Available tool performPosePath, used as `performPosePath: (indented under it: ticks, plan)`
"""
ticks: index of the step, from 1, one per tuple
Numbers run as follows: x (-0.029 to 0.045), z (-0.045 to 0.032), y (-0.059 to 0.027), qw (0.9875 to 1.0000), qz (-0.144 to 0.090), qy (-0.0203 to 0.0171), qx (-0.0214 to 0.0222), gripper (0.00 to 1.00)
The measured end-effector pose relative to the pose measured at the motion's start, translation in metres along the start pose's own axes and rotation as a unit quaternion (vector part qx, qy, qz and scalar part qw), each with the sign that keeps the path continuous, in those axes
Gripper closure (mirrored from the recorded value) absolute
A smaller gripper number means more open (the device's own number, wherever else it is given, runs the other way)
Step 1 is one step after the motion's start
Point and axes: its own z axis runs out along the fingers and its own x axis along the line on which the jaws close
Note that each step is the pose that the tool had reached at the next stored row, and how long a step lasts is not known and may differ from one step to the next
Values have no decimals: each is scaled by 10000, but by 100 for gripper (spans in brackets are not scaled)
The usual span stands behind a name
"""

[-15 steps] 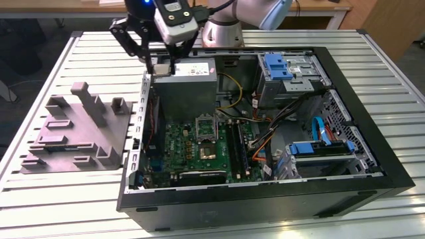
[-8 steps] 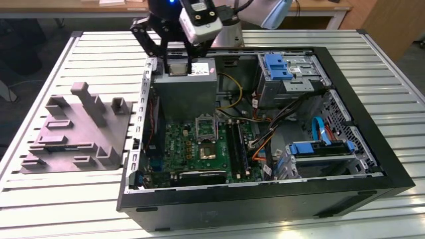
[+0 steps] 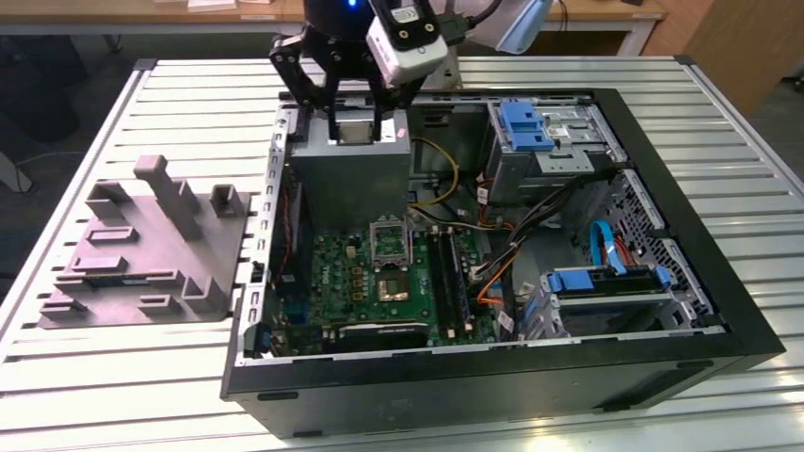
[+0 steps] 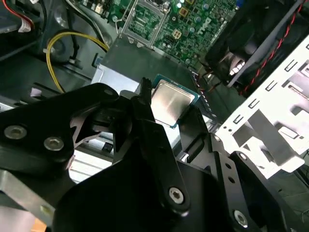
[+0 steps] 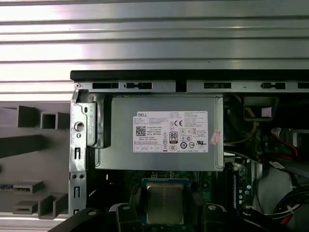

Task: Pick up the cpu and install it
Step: 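Pick up the cpu and move it towards the insertion slot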

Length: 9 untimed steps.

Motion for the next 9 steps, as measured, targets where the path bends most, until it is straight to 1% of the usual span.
performPosePath:
  ticks: [5, 7, 9]
  plan:
    - [-22, -5, -85, 10000, 6, 0, 0, 53]
    - [-63, -7, -96, 10000, 6, 0, -1, 53]
    - [-135, -10, -101, 10000, 7, 0, 0, 53]
